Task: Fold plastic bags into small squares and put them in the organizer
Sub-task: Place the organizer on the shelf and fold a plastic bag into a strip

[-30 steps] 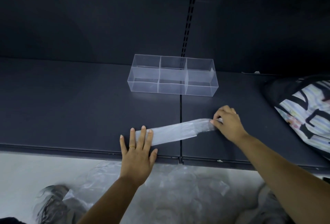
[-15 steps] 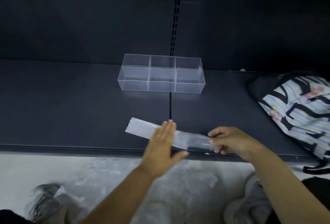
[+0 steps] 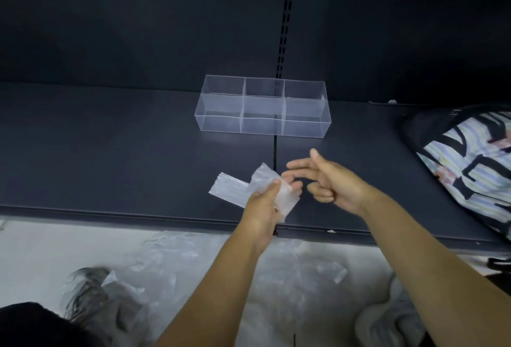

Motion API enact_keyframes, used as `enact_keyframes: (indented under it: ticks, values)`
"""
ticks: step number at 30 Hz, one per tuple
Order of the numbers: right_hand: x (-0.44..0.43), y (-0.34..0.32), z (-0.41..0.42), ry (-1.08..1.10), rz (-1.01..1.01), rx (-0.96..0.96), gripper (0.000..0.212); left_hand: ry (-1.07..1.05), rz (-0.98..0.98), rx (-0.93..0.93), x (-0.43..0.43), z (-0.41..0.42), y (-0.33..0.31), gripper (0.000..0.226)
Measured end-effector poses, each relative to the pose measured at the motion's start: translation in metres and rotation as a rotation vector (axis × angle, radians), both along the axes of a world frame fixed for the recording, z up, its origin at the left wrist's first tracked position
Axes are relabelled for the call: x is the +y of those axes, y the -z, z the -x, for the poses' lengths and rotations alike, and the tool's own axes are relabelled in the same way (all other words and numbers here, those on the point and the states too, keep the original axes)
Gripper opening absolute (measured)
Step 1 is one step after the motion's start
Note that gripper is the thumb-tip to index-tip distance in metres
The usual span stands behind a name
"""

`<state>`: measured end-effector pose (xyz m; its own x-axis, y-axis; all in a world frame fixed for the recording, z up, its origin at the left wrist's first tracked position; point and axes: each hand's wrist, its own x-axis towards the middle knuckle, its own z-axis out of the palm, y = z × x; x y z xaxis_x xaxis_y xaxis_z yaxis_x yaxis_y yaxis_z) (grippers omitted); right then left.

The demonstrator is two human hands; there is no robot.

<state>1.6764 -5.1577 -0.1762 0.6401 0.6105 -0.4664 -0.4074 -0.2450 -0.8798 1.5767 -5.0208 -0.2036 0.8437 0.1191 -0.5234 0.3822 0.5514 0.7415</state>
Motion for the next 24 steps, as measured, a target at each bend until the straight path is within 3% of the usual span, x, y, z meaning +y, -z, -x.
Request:
enact_keyframes:
  ticks: [4,8,13,18,20,21,23,24]
  values:
    - [0.020,0.028,-0.003,-0.155,0.073,0.011,0.045,-0.085,0.194,-0.009,0.025,-0.005,0.015,0.030]
    - [0.026,0.047,-0.001,-0.307,0.254,-0.089,0.027,-0.107,0.225,0.016,0.043,-0.011,0.031,0.028]
    - [0.023,0.063,0.001,-0.252,0.368,-0.194,0.007,-0.188,0.030,0.173,0.069,-0.017,0.048,0.024]
    - [0.024,0.069,0.002,-0.189,0.415,-0.215,0.008,-0.334,-0.182,0.226,0.092,-0.025,0.044,0.025]
    - [0.026,0.067,0.000,-0.209,0.448,-0.210,0.009,-0.472,-0.378,0.183,0.097,-0.023,0.041,0.027]
    - [0.027,0.066,-0.001,-0.227,0.464,-0.208,0.010,-0.502,-0.632,0.164,0.096,-0.020,0.038,0.027]
    - [0.029,0.064,-0.002,-0.249,0.488,-0.200,0.011,-0.379,-1.234,0.006,0.080,-0.006,0.030,0.027]
    - [0.030,0.063,-0.003,-0.251,0.495,-0.197,0.012,-0.218,-1.383,-0.158,0.065,0.000,0.030,0.028]
